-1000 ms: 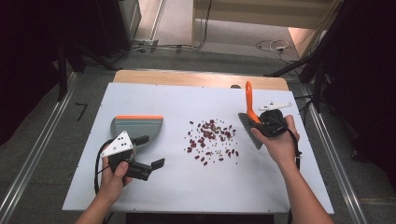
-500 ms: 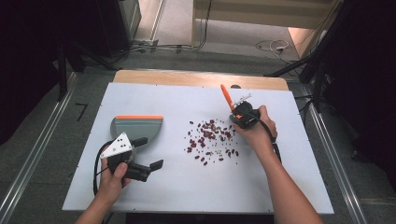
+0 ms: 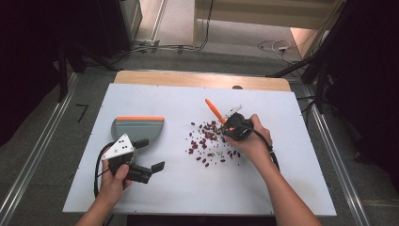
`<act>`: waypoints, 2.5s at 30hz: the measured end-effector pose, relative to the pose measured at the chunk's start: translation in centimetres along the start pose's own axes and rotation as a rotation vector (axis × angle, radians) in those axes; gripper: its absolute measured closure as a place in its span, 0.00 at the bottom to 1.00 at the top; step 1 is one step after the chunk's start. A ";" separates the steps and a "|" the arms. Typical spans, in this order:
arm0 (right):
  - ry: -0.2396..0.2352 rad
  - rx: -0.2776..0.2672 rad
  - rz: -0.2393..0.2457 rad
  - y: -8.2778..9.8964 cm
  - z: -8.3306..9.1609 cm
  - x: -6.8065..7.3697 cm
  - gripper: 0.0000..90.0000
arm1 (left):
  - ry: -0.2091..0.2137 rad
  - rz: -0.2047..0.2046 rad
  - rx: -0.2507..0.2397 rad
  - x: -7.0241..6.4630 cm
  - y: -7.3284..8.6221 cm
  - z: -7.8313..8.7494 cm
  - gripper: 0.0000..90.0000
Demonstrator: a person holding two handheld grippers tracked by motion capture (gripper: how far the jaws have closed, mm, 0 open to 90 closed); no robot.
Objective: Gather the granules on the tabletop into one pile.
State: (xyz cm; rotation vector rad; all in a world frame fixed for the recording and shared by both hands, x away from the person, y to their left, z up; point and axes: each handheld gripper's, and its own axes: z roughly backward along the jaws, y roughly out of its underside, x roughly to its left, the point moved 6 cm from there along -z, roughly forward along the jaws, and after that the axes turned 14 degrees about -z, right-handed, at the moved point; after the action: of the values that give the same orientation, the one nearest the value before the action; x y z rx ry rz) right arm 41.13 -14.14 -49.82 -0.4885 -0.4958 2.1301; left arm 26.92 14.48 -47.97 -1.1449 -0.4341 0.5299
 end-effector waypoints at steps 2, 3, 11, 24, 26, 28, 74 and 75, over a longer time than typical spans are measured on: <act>-0.010 0.005 0.015 0.2 0.3 0.3 0.77 | 0.000 0.000 0.001 0.0 0.0 0.0 0.00; -0.002 0.003 0.029 0.3 0.5 0.3 0.77 | -0.001 0.000 0.001 0.0 0.0 0.0 0.00; 0.007 -0.108 0.055 -2.7 1.4 -1.6 0.76 | -0.004 0.001 0.001 0.1 0.0 0.1 0.00; -0.001 -0.073 0.295 -6.2 -4.0 0.6 0.77 | -0.009 0.006 -0.007 0.4 0.3 0.6 0.00; -0.017 -0.054 0.307 -5.7 -3.7 1.1 0.76 | -0.012 0.006 -0.008 0.5 0.3 0.6 0.00; -0.050 -0.048 0.317 -5.3 -3.4 1.6 0.76 | -0.013 0.007 -0.004 0.5 0.3 0.5 0.00; -0.256 -0.078 0.675 -3.8 -1.3 7.6 0.76 | -0.050 0.021 -0.003 0.9 0.6 0.7 0.00; -0.270 -0.072 0.677 -3.6 -1.1 7.7 0.76 | -0.049 0.021 -0.004 0.8 0.6 0.6 0.00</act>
State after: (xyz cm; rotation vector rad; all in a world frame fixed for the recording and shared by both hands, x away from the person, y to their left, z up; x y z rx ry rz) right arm 39.91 -5.69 -50.20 -0.4500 -0.6202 2.8609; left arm 27.13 15.62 -48.21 -1.1433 -0.4657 0.5767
